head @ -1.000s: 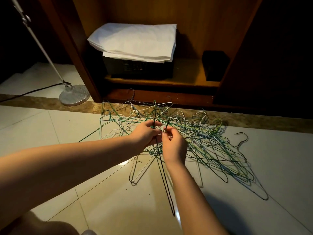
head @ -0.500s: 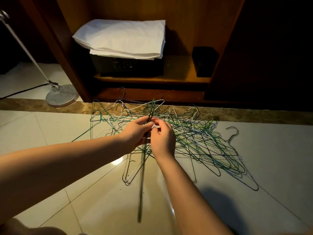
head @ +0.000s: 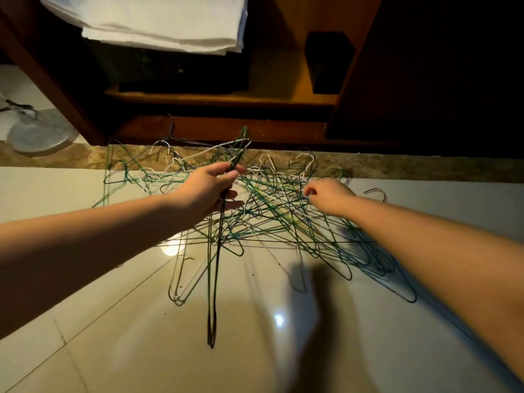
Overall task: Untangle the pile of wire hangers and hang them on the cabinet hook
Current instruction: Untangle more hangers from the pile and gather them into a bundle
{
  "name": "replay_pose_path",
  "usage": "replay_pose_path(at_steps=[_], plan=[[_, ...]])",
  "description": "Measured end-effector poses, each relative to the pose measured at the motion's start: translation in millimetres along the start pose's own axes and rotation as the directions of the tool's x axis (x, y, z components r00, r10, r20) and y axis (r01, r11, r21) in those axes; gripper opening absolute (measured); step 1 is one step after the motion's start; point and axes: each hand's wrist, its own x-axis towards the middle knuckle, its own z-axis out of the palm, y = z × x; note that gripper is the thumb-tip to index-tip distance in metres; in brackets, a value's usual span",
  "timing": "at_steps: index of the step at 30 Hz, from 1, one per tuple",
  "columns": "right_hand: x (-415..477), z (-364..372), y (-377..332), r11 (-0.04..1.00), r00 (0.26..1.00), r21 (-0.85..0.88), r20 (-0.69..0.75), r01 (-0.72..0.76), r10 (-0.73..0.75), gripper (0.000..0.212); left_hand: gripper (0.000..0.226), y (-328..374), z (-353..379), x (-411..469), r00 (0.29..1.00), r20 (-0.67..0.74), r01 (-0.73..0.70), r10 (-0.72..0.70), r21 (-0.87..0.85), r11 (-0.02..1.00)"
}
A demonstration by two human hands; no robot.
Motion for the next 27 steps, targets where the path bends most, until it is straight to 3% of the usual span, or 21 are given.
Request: replay_pose_path(at_steps=[3,10,16,19,22,27], plan=[[16.5,33.9,39.8,0.992,0.992,-0.070,0.061,-0.103,0.107,0.029,0.020,-6.1,-2.3,7.6,1.000,-0.007,0.031,-0.031,0.018,0.999],[50.1,71.3,55.6,0.997,0.997,-0.032,0.008,-0.076,0.076,0.039,0.023,-22.5,-11.8,22.0,0.992,-0.103,0.077,-0.073,0.040,0.996],[66.3,76.0,47.6,0.992,0.990,-0.035,-0.082,-0.119,0.116,0.020,0.022,-32.6,-18.0,29.2,0.988,-0.119,0.112,-0.098,0.117,0.987],[64.6,81.1,46.4,0.994,0.993,-0.016,-0.052,-0.106,0.105,0.021,0.021,-35.0,-18.1,32.0,0.987,-0.124,0.115,-0.100,0.119,0.986],[63.4,82.1,49.8,0.992,0.986,-0.024,-0.110,-0.125,0.121,0.015,0.021,-36.4,-21.8,31.6,0.987,-0.128,0.113,-0.099,0.114,0.987],[63.3,79.4,52.5,0.993,0.993,-0.016,-0.034,-0.118,0.117,0.014,0.023,-38.0,-28.3,25.8,0.985,-0.153,0.097,-0.080,0.107,0.990]])
